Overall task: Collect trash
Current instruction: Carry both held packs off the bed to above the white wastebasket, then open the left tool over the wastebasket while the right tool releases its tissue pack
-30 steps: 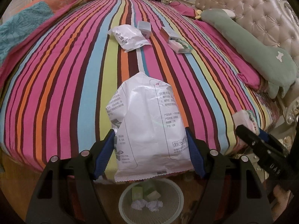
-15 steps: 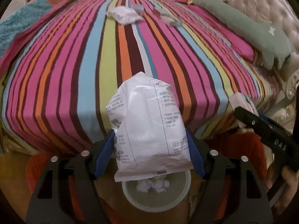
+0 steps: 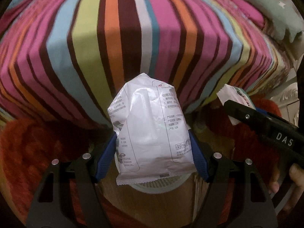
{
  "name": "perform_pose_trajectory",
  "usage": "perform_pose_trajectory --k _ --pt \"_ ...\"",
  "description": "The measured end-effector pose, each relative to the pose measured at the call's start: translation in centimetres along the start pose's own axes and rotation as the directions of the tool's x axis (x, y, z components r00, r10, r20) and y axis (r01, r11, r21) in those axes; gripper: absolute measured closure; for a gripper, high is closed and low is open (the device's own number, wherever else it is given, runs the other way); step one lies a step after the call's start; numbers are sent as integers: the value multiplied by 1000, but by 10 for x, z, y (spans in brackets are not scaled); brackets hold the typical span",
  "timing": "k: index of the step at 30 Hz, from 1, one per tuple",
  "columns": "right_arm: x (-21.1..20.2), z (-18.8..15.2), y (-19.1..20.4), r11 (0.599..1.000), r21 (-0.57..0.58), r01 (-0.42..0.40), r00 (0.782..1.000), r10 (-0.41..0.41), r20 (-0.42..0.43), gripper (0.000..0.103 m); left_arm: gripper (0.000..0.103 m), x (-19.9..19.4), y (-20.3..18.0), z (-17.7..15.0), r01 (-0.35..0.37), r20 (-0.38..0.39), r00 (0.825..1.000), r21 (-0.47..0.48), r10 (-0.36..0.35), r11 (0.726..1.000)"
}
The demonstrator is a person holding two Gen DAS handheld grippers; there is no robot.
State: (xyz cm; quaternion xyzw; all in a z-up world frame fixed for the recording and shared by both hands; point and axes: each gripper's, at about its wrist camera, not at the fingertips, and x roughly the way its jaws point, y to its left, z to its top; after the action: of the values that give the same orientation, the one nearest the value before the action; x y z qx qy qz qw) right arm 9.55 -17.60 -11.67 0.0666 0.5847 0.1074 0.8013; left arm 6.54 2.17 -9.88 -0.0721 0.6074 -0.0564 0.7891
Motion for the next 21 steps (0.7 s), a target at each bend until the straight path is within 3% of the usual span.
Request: perform_pose_trajectory --k 8,15,21 --pt "37 -8 -12 997 68 -34 985 45 -167 35 32 38 12 -7 6 -151 988 -51 -14 999" --pt "73 -9 -16 990 129 -52 951 88 -295 35 32 68 12 -10 5 -274 962 -58 -21 998" --pt "103 -24 -25 980 199 -19 913 99 -396 35 32 99 19 -11 9 -368 928 -127 -55 992"
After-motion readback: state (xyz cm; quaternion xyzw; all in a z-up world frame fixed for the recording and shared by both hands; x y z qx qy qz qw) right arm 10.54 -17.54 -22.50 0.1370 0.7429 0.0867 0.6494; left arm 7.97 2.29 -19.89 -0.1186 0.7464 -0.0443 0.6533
